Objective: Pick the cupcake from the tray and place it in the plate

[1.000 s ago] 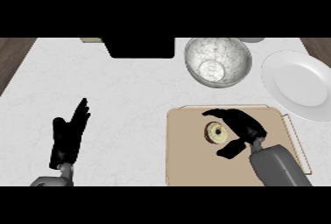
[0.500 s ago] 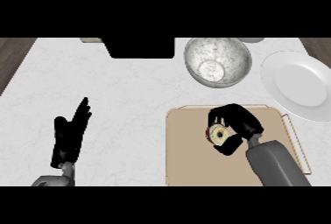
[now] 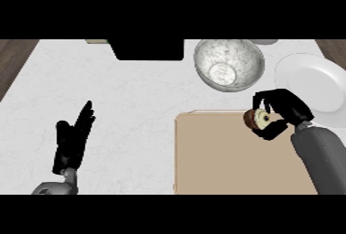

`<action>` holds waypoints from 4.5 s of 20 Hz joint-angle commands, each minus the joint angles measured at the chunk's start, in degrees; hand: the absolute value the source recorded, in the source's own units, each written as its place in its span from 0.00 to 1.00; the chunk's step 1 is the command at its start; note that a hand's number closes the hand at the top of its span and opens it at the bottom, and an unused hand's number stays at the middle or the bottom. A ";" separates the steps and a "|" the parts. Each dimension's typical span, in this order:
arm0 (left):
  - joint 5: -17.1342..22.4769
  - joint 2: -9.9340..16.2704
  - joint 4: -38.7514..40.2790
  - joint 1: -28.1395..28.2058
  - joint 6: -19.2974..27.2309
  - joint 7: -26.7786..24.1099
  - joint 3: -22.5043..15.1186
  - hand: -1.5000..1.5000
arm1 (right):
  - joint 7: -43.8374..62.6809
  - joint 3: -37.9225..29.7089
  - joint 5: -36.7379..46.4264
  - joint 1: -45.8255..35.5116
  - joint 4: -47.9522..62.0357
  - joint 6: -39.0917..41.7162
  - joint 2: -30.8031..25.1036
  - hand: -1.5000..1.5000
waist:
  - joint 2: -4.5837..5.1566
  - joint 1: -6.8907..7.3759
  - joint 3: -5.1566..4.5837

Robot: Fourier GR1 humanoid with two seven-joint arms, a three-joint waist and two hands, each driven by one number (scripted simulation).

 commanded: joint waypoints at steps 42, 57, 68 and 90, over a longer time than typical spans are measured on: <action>-0.97 -2.70 0.69 -2.07 -2.89 -1.26 -0.64 0.50 | -6.59 -18.47 2.23 -20.60 46.06 -5.78 -21.17 1.00 | 1.92 4.15 0.33; -1.73 -2.98 0.67 -0.72 -1.25 -1.27 0.17 0.50 | -26.40 -36.68 -17.22 -22.99 49.98 13.02 -24.30 0.00 | 0.99 1.76 0.39; -0.27 -1.30 1.45 -2.40 -3.46 -1.17 1.68 0.50 | -29.19 -39.87 -21.32 -17.65 49.63 24.86 -27.26 0.00 | 1.63 2.57 0.48; -2.62 -3.10 0.52 -1.96 -1.53 -0.73 -0.05 0.50 | -29.86 -38.04 -20.85 -12.48 46.19 16.58 -24.67 0.00 | 1.76 3.19 0.56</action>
